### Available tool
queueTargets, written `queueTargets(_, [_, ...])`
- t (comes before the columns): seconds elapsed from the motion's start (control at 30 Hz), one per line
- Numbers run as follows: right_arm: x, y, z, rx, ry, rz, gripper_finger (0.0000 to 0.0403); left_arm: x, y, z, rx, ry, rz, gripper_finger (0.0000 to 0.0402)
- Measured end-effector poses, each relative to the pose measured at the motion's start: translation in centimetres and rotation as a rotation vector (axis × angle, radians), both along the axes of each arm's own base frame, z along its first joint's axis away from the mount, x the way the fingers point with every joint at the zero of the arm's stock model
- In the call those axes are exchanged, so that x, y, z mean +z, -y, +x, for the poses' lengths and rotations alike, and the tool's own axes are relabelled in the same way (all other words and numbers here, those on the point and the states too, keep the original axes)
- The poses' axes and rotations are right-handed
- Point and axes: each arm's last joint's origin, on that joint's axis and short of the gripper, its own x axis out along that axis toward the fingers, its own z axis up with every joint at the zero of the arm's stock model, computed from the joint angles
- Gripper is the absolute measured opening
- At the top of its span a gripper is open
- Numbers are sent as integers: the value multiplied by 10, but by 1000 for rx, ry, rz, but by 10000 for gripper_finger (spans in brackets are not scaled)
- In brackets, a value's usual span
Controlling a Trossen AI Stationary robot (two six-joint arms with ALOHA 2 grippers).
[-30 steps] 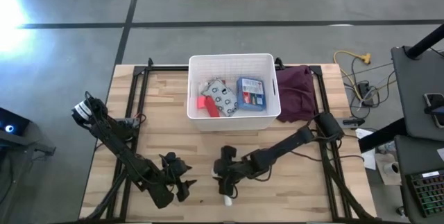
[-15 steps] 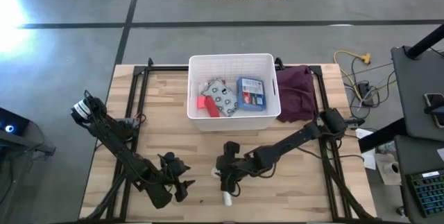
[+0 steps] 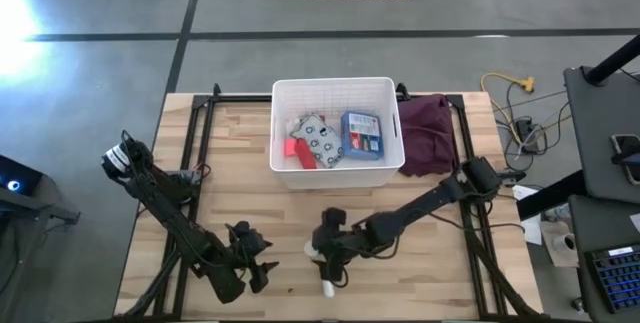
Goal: Pick & place medical supplies in basket/bin
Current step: Put the orange pill bottle into the white bin
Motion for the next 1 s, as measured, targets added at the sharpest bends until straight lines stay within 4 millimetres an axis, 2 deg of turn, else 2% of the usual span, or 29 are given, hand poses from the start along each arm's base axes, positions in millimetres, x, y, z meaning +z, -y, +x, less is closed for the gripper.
queueTargets(0.1, [-5,0,1,8,-7,-10,398,0,0,0,0,-4,4,262])
queueTargets(0.27, [-29,-2,5,12,-58,-12,398,-1,-1,-1,1,-8,10,262])
queueTargets(0.47, [-29,1,8,-8,-31,-21,396,-1,-1,-1,3,-10,10,262])
queueTargets(0.73, [-42,4,20,-10,24,11,394,-3,-3,-2,20,-20,8,262])
queueTargets(1.0, [-47,4,19,-3,14,14,394,-4,-3,-2,20,-26,14,262])
